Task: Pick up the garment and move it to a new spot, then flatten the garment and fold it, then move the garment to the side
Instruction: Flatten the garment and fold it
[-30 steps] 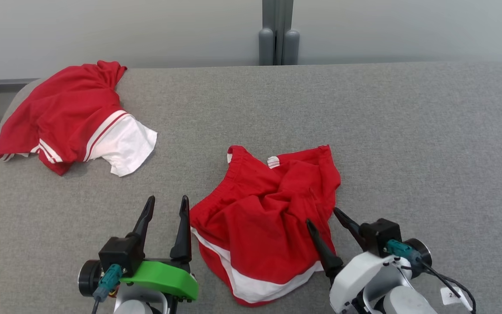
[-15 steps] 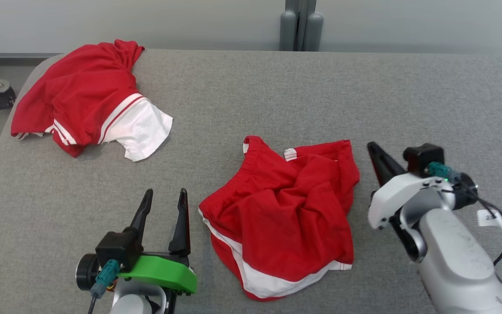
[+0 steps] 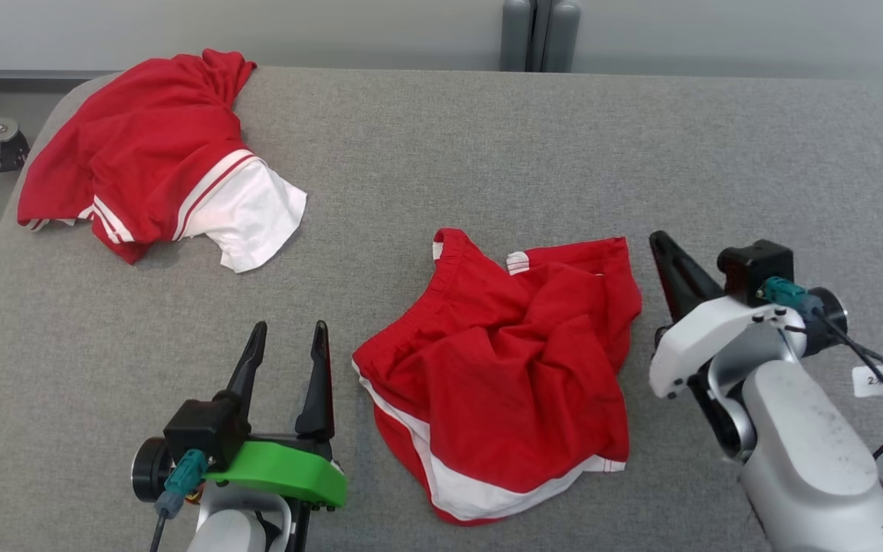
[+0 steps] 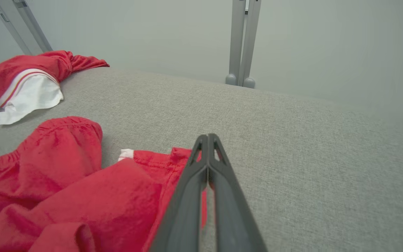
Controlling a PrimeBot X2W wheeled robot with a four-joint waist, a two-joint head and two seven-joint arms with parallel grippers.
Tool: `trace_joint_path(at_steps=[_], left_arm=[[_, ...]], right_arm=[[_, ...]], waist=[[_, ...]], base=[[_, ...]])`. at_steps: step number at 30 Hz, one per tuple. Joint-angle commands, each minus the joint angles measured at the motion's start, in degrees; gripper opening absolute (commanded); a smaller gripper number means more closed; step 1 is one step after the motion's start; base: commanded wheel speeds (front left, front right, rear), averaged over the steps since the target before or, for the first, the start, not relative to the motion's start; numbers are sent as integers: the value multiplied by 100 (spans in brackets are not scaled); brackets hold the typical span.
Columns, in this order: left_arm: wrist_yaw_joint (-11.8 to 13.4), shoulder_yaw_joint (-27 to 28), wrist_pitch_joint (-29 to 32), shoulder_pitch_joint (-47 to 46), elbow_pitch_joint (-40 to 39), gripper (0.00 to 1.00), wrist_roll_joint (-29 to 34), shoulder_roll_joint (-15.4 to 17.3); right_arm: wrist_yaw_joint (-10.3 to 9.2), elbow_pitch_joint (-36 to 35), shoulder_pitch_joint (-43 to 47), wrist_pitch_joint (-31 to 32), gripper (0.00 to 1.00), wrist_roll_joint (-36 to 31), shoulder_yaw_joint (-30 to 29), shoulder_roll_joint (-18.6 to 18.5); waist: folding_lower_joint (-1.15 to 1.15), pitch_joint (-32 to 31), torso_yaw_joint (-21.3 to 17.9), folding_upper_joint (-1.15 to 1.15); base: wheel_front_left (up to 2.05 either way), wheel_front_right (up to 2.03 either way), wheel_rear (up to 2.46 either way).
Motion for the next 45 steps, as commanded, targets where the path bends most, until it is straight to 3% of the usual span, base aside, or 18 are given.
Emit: trace_joint_path(at_steps=[1, 2, 11, 19, 20, 21, 31, 38, 45], left_arm=[[30, 25, 2, -44, 14, 100, -41, 13], [32, 34, 3, -39, 17, 100, -38, 13], [30, 36, 2, -62, 21, 100, -9, 13], [23, 7, 2, -131, 25, 100, -43, 13], [21, 10, 2, -135, 30, 100, -46, 13], [21, 15, 3, -140, 34, 100, -45, 13], [41, 40, 3, -147, 10, 100, -39, 13], [37, -22, 3, -195, -10, 100, -66, 13], [26, -46, 3, -184, -17, 100, -51, 13]], right_arm=[[-3, -192, 167, 58, 51, 146, 154, 48], [-3, -347, 265, 119, 100, 238, 255, 46], [-1, -1825, 1132, 1345, 100, 1105, 1304, -531], [-2, -1811, 1155, 1942, 100, 1345, 1602, -777], [-2, -1776, 1096, 1926, 37, 1350, 1605, -772], [-2, -1739, 1058, 1899, 0, 1351, 1594, -762], [-2, -1167, 353, 1409, 0, 1082, 890, -619], [-2, -290, -200, 1460, 0, 816, -5, -765], [-2, 545, -199, 1443, 0, 597, -500, -828]], waist=[[0, -19, -10, 0], [0, -29, -16, 0], [0, -34, -41, 0], [0, 45, 66, 0], [0, 48, 80, 0], [0, 49, 88, 0], [0, 44, 93, 0], [0, 94, 117, 0], [0, 94, 135, 0]], base=[[0, 0, 0], [0, 0, 0], [0, 0, 0], [0, 0, 0], [0, 0, 0], [0, 0, 0], [0, 0, 0], [0, 0, 0], [0, 0, 0]])
